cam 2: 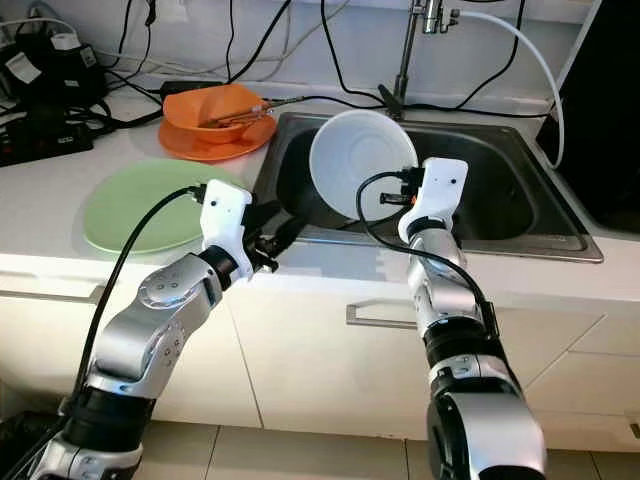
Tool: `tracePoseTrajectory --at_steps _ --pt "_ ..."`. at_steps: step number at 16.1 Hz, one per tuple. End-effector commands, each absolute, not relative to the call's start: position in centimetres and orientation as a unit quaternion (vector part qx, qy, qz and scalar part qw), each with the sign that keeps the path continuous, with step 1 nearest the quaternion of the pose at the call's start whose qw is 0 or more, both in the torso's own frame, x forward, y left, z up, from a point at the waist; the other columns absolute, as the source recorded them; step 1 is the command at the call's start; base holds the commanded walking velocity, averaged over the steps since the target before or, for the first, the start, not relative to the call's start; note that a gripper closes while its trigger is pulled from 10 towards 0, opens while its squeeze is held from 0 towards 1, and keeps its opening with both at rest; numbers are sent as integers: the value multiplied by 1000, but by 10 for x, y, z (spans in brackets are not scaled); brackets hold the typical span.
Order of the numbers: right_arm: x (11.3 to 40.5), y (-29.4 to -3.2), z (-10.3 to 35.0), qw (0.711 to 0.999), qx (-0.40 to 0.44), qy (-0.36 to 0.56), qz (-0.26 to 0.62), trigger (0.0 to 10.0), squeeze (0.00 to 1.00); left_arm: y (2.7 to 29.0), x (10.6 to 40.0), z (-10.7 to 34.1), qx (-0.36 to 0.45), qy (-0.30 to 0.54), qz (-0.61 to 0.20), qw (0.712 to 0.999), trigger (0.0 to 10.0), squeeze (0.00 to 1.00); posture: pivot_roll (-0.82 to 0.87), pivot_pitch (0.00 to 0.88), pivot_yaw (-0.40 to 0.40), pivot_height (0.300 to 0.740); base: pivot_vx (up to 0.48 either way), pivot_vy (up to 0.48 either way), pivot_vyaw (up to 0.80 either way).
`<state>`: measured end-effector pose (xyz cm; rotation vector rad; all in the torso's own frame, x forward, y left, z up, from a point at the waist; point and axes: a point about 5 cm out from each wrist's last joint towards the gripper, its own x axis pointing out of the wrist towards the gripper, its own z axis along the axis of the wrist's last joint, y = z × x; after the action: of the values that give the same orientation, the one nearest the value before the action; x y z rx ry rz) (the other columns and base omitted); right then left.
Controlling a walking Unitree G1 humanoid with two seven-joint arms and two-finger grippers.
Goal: Kitchen organization
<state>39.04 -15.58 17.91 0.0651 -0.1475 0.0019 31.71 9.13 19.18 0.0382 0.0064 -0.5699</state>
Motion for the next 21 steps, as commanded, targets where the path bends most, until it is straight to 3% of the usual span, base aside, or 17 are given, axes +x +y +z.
tracePoseTrajectory --at_steps 1,10,21 --pt "394 -157 197 994 13 -112 -4 10000 0 89 313 193 27 7 -291 956 10000 0 136 17 -2 740 0 0 0" --pt "395 -144 185 977 -173 -124 18 10000 0 86 301 195 36 27 -306 951 10000 0 155 0 -1 740 0 0 0" --pt "392 -134 162 972 -215 -83 51 10000 0 85 297 194 46 37 -305 951 10000 0 169 4 -5 740 0 0 0"
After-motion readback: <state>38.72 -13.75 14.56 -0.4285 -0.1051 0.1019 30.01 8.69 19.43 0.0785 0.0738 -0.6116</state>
